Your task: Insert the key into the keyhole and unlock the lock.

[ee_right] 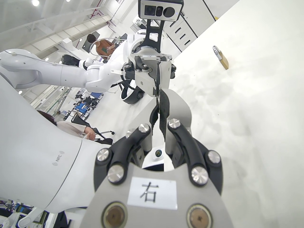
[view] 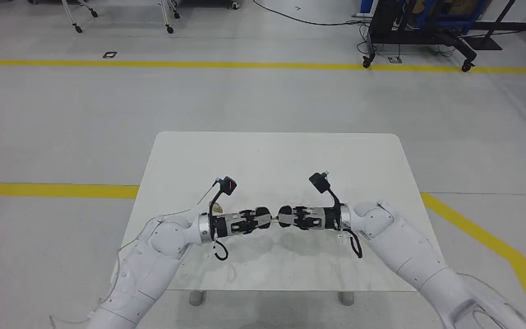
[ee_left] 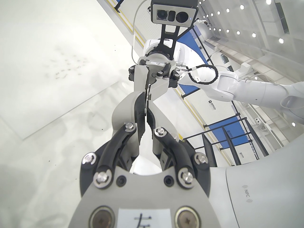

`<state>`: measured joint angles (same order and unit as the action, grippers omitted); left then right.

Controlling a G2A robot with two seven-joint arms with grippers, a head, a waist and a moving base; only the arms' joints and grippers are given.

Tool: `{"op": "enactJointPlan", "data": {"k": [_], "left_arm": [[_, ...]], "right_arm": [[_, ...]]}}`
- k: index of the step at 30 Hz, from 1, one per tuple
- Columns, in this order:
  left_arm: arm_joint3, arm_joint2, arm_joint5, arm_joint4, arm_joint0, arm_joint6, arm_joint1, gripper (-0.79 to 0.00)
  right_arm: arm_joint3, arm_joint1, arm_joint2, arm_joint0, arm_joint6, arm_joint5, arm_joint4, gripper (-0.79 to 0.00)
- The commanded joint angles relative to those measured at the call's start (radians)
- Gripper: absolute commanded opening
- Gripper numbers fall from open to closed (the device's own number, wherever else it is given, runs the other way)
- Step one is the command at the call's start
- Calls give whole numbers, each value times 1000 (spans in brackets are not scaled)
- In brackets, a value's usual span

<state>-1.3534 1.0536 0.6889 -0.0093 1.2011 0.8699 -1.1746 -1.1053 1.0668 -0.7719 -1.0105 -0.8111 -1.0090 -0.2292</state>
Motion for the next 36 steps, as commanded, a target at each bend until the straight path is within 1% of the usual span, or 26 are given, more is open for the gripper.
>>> {"op": "enactJointPlan", "data": {"k": [1, 4, 5, 6, 7, 8, 13, 16, 19, 26, 29, 33, 36], "left_arm": [[0, 0, 5, 2, 0, -6, 1, -785], [-1, 0, 10, 10, 1, -18, 3, -785], [-2, 0, 10, 13, 1, -22, 4, -730], [-3, 0, 10, 14, 2, -25, 4, -496], [-3, 1, 9, 16, 2, -30, 5, -22], [-3, 1, 7, 19, 2, -34, 5, 0], [-8, 14, 11, 33, 7, -81, 9, 0], [-12, 33, 9, 48, 15, -131, 12, 0], [-12, 33, 9, 48, 15, -131, 12, 0], [-12, 33, 9, 48, 15, -131, 12, 0], [-32, 10, -7, 8, 28, -140, 7, 0], [-82, 28, 8, 186, 15, -171, 14, 0], [-107, 89, 44, 369, -12, -185, 31, 0]], "right_arm": [[-2, -4, 15, 6, 3, -3, -2, -785], [-8, -12, 36, 13, 3, -3, -11, -785], [-9, -15, 40, 15, 3, -3, -15, -785], [-10, -17, 44, 16, 3, -3, -18, -785], [-9, -20, 47, 17, 3, -3, -24, -785], [-8, -22, 48, 17, 3, -3, -30, -785], [-4, -30, 46, 10, 3, -3, -77, -785], [7, -37, 23, 1, 3, -3, -103, -785], [11, -42, -9, -17, 4, -3, -144, -785], [11, -42, -9, -17, 4, -3, -144, -785], [11, -42, -9, -17, 4, -3, -144, -785], [11, -42, -9, -17, 4, -3, -144, -785], [11, -42, -9, -17, 4, -3, -144, -785]]}}
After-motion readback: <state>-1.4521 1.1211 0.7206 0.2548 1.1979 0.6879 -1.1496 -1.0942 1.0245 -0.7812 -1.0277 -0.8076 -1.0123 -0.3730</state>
